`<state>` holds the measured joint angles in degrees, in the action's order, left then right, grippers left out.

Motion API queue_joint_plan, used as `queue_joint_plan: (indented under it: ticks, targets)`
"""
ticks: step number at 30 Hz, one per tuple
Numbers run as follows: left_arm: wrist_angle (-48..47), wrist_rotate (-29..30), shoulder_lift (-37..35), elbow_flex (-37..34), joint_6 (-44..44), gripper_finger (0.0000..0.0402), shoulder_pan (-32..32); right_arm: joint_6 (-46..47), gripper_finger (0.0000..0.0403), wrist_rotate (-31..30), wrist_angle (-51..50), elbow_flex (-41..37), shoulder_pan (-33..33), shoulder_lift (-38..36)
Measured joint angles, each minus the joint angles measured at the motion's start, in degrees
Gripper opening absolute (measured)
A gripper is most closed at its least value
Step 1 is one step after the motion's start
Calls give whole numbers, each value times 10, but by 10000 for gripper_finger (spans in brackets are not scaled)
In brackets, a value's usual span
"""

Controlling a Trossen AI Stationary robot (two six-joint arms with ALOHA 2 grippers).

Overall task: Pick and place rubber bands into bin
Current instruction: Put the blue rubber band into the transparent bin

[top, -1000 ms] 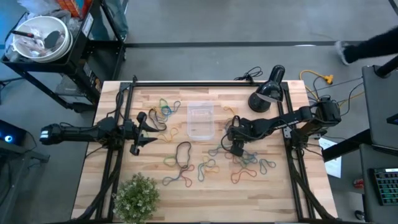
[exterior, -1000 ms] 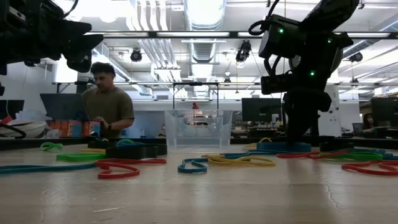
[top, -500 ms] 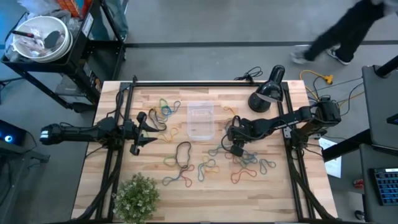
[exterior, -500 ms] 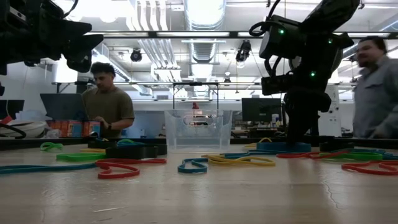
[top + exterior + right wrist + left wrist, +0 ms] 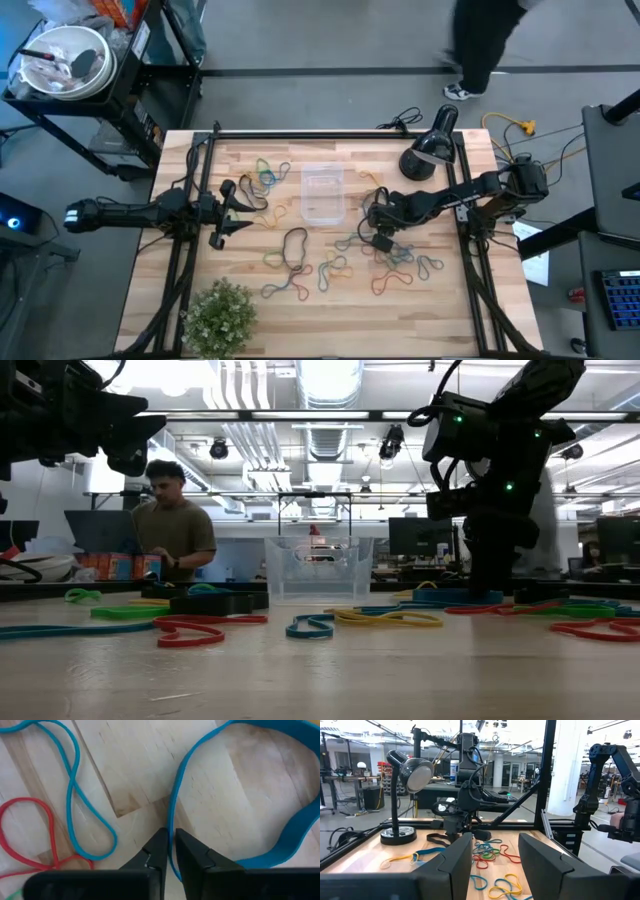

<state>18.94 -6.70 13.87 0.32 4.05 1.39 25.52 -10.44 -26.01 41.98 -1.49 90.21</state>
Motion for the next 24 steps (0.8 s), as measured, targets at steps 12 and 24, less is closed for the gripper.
queue_joint_plan:
  ticks: [12,24]
  targets:
    - [0,0,0,0,0,146,0,-33,8,-43,-10,70,-26,-2]
    - [0,0,0,0,0,146,0,-119,8,-178,-129,256,-84,-2]
